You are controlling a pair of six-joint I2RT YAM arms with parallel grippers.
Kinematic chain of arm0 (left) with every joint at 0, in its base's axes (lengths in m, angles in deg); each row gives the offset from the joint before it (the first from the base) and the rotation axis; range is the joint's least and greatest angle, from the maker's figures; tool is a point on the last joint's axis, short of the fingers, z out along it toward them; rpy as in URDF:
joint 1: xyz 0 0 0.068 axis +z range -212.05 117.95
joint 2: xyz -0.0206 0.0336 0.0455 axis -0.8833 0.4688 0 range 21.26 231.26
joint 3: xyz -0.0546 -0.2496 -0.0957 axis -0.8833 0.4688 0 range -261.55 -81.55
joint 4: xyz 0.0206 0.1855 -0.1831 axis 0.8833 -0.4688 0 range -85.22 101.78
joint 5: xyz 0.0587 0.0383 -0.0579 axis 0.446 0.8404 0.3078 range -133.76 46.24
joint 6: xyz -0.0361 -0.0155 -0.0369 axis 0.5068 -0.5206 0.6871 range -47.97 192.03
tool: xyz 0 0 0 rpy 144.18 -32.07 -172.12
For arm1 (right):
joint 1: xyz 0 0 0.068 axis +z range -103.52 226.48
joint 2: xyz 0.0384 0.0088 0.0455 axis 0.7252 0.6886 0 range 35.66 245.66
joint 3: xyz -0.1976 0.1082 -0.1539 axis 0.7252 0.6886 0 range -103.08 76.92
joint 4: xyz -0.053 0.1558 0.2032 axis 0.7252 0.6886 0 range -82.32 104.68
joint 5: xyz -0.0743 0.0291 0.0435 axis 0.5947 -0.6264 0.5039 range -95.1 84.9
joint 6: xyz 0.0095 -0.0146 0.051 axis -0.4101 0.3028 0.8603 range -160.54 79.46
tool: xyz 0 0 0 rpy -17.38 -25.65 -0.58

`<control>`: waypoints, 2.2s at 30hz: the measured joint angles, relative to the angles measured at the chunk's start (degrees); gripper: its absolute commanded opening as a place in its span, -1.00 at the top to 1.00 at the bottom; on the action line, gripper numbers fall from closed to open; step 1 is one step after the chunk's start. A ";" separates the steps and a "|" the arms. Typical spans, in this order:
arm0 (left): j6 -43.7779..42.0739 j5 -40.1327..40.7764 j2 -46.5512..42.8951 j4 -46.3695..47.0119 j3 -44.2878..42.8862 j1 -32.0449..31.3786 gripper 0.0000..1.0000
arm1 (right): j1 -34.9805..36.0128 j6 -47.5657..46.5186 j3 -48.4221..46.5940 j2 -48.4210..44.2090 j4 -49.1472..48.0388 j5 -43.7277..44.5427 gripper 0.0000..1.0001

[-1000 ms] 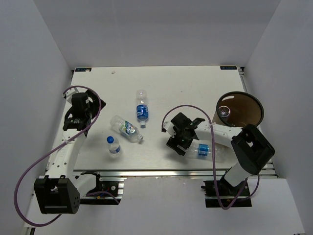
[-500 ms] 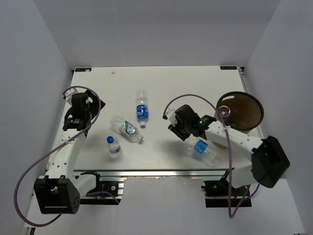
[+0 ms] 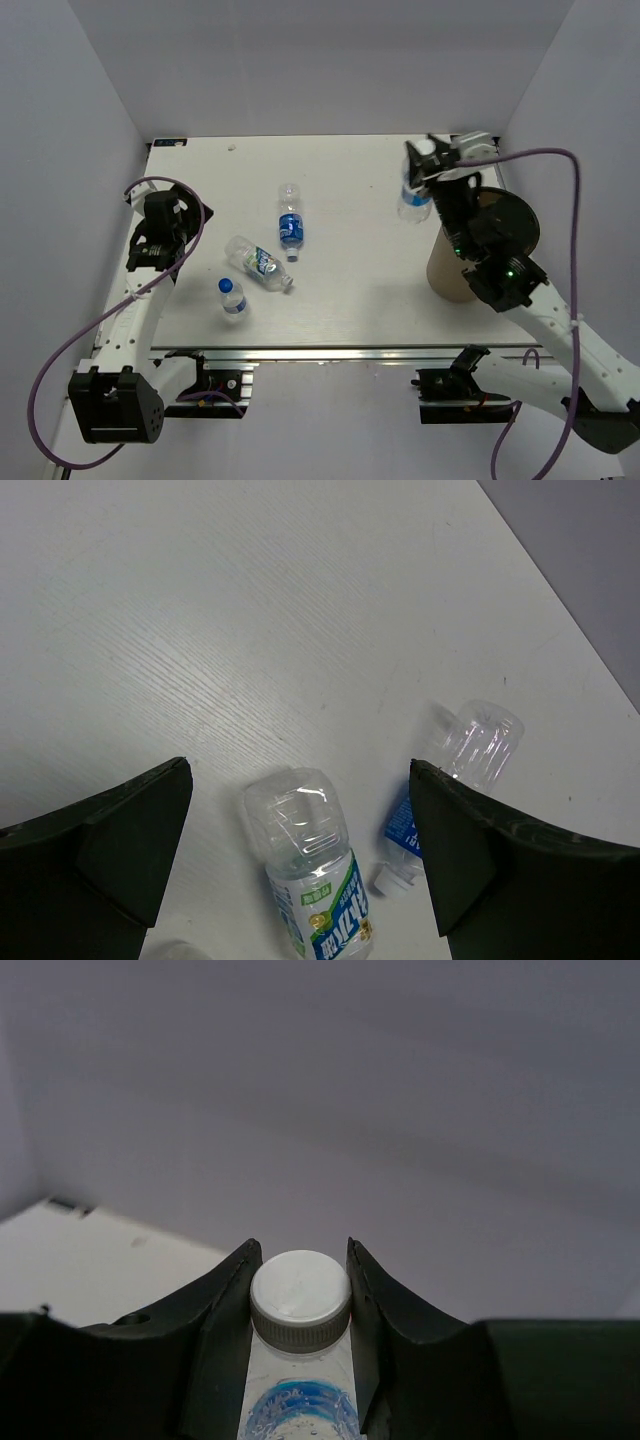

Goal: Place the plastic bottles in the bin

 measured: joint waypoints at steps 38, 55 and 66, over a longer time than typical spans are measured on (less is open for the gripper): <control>-19.54 -10.84 51.82 3.91 -33.48 -20.55 -0.96 | -21.03 11.93 6.19 -3.80 7.37 8.07 -0.79; -19.21 -3.50 60.30 0.28 -40.63 -25.73 0.21 | -21.03 16.65 6.21 -1.11 8.74 -1.55 -0.79; -27.98 -21.44 40.35 12.79 -28.37 -29.27 0.32 | -21.05 31.21 9.18 6.78 2.99 -17.92 -0.79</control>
